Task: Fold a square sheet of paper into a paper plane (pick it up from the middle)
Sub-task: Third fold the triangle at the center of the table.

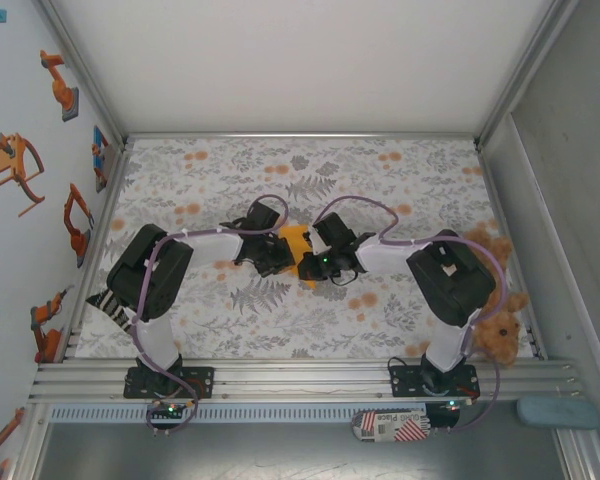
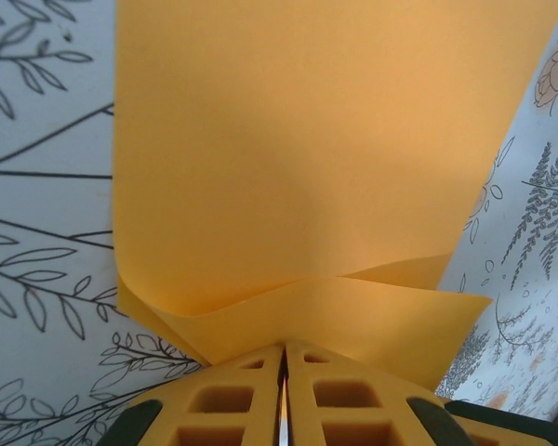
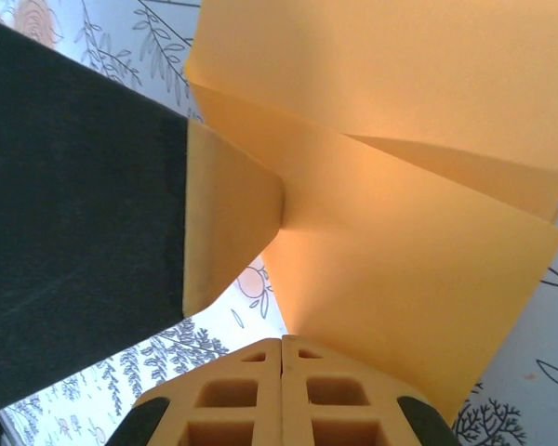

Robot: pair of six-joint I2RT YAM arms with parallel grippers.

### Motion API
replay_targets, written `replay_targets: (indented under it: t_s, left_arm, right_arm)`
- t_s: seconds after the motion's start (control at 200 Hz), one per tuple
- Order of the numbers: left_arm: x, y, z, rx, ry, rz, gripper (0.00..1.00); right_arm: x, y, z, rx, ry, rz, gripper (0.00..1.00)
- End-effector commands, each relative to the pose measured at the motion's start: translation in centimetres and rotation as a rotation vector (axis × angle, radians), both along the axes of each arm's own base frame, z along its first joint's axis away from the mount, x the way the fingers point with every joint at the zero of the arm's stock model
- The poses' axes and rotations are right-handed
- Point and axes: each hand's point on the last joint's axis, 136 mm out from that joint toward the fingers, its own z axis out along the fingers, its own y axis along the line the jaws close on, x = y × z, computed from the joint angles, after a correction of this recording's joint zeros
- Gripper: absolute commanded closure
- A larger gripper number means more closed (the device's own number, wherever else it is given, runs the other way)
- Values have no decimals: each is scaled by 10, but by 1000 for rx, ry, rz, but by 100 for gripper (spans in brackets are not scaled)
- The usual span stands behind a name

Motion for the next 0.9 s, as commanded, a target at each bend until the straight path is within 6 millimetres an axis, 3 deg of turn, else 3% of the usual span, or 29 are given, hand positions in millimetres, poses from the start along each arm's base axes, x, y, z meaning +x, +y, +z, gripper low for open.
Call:
replay_targets:
  t_s: [0.0, 0.526, 0.896]
  left_arm:
    - [-16, 29, -35, 155, 99, 34, 91]
    - [-25, 61, -57, 302, 171, 43, 92]
    - [-26, 60, -62, 299, 185, 34, 92]
  right_arm:
    - [1, 0, 0, -20, 8, 21, 96]
    - [-25, -31, -18, -62, 49, 76, 98]
    - [-54, -59, -18, -71, 57, 75, 99]
